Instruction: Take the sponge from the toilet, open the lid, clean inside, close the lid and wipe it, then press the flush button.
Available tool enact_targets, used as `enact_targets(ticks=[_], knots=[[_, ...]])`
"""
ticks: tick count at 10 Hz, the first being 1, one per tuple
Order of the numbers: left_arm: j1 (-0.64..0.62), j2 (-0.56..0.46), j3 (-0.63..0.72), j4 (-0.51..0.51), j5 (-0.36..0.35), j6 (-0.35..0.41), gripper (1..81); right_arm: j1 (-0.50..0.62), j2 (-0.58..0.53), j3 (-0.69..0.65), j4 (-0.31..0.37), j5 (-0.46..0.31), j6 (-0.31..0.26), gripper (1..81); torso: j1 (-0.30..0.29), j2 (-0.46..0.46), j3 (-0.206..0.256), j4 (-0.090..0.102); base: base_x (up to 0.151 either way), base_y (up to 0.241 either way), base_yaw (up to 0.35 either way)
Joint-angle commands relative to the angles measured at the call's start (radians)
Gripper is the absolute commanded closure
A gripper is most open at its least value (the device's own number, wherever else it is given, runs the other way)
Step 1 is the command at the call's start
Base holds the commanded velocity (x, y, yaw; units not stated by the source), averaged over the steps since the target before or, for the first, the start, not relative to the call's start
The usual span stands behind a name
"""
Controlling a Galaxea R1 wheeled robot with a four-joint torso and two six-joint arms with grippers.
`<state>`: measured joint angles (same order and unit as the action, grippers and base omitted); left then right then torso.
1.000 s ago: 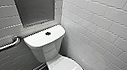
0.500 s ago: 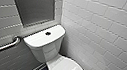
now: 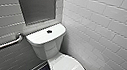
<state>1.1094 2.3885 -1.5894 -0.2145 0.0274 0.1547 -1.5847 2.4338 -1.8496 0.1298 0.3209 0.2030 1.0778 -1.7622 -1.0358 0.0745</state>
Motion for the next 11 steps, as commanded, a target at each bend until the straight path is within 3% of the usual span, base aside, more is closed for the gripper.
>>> enact_targets(ticks=[1, 4, 9, 11], knots=[[-0.062, -0.026, 0.037, -0.013, 0.058, 0.000, 1.0, 0.014, -0.049, 0.037, -0.035, -0.055, -0.002, 81.1, 0.000, 0.000, 0.000, 0.000, -0.094, 0.000, 0.000], [-0.065, -0.021, 0.037, -0.013, 0.057, 0.000, 1.0, 0.004, -0.039, 0.021, -0.042, -0.055, -0.002, 81.1, 0.000, 0.000, 0.000, 0.000, 0.000, 0.000, 0.000], [-0.162, 0.000, 0.028, -0.089, 0.058, -0.006, 1.0, -0.033, 0.070, -0.163, -0.044, -0.068, -0.002, 81.1, 0.000, 0.000, 0.001, 0.000, 0.000, 0.000, 0.000], [-0.199, 0.015, 0.019, -0.106, 0.081, -0.007, 1.0, -0.039, 0.110, -0.221, -0.044, -0.112, -0.002, 81.1, 0.000, 0.000, 0.001, 0.000, 0.000, 0.000, 0.000]])
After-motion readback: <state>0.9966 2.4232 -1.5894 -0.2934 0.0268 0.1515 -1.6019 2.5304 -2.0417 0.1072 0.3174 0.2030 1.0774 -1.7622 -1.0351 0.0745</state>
